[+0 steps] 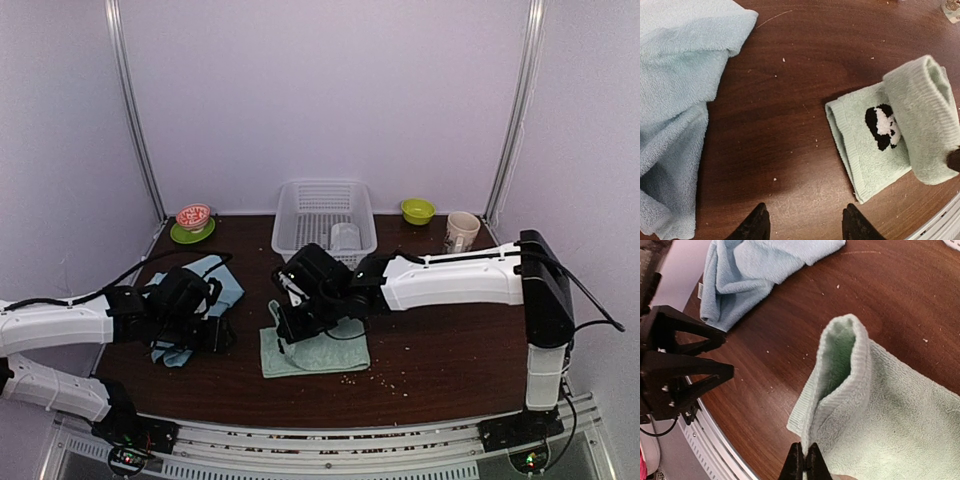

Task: Roll the towels
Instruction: Fold the towel at the center of the board.

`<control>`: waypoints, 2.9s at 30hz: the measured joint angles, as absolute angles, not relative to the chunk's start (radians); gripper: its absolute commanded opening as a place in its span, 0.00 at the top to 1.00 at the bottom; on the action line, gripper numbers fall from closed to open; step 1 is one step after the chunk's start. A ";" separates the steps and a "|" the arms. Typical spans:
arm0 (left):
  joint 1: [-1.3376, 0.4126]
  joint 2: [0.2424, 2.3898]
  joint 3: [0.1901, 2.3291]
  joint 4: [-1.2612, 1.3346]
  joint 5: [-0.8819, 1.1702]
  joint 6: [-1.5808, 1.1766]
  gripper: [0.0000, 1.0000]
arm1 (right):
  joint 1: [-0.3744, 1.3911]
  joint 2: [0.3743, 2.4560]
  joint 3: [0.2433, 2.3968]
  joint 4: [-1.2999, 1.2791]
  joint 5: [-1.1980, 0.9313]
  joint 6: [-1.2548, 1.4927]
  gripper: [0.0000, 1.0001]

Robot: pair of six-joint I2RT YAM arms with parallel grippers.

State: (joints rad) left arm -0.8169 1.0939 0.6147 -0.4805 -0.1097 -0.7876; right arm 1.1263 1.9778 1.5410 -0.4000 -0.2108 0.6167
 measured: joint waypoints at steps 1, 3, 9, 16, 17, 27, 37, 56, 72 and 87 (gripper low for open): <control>-0.817 1.094 0.614 -0.480 -0.110 -0.788 0.50 | 1.127 1.990 1.541 -0.405 -0.211 0.617 1.00; -0.817 1.094 0.612 -0.480 -0.110 -0.788 0.50 | 1.128 2.009 1.542 -0.417 -0.211 0.620 1.00; -0.817 1.102 0.611 -0.480 -0.109 -0.789 0.50 | 1.128 2.031 1.555 -0.436 -0.210 0.631 1.00; -0.817 1.115 0.611 -0.471 -0.099 -0.793 0.50 | 1.128 2.037 1.572 -0.441 -0.211 0.634 1.00; -0.817 1.118 0.611 -0.469 -0.096 -0.793 0.50 | 1.128 2.037 1.572 -0.441 -0.211 0.634 1.00; -0.817 1.180 0.611 -0.383 -0.018 -0.807 0.48 | 1.127 2.048 1.574 -0.449 -0.212 0.635 1.00; -0.815 1.264 0.617 -0.185 0.102 -0.942 0.38 | 1.127 2.048 1.574 -0.448 -0.213 0.634 1.00; -0.784 1.471 0.627 0.045 0.265 -1.059 0.36 | 1.127 2.048 1.520 -0.411 -0.255 0.630 0.88; -0.784 1.499 0.689 0.059 0.296 -1.055 0.39 | 1.092 1.816 1.348 -0.403 -0.226 0.624 0.63; -0.784 1.505 0.717 0.028 0.298 -1.026 0.44 | 0.985 1.859 1.304 -0.569 0.000 0.604 0.67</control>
